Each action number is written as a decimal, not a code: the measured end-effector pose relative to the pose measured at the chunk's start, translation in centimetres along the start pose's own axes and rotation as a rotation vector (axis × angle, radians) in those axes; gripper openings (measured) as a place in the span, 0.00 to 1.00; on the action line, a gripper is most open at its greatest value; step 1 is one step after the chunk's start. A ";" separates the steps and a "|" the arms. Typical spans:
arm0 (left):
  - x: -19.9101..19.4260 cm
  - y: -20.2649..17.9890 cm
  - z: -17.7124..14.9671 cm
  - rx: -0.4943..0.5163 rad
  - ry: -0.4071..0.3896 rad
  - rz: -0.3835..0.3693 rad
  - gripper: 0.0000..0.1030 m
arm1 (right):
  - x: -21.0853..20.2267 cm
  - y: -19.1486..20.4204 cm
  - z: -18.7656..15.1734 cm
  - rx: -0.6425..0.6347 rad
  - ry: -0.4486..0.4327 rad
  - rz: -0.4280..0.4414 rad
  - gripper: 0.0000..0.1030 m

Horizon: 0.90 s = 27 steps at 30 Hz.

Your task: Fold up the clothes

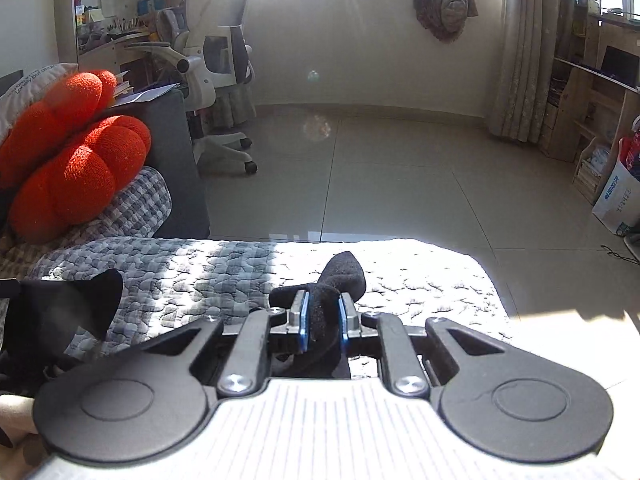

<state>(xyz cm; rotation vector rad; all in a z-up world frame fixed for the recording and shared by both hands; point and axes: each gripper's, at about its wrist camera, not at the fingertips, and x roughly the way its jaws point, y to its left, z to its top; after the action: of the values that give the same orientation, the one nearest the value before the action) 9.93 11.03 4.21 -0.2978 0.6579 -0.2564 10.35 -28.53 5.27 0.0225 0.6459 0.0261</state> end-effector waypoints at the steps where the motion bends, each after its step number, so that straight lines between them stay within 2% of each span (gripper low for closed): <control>1: -0.8 0.5 0.4 -0.004 -0.027 0.026 0.01 | -0.2 -0.2 0.2 0.003 -0.007 -0.006 0.16; 6: -4.9 4.0 1.1 -0.021 -0.122 0.177 0.01 | -0.7 -0.9 0.7 -0.007 -0.042 -0.060 0.16; 12: -9.0 8.8 0.0 -0.073 -0.151 0.336 0.01 | -1.7 -2.5 0.3 0.006 -0.045 -0.100 0.16; 17: -10.8 12.3 -2.2 -0.113 -0.121 0.436 0.01 | -2.3 -4.2 -1.3 0.042 -0.001 -0.115 0.16; 22: -11.8 15.2 -4.9 -0.160 -0.060 0.526 0.01 | -2.5 -5.7 -3.9 0.085 0.081 -0.107 0.16; 27: -12.7 17.2 -7.5 -0.227 -0.006 0.558 0.01 | -2.6 -6.8 -6.9 0.122 0.149 -0.105 0.16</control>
<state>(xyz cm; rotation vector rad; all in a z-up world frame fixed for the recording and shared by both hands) -2.09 29.63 -0.34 -0.3200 0.7385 0.3546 4.22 -35.28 1.16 0.1049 0.7960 -0.1142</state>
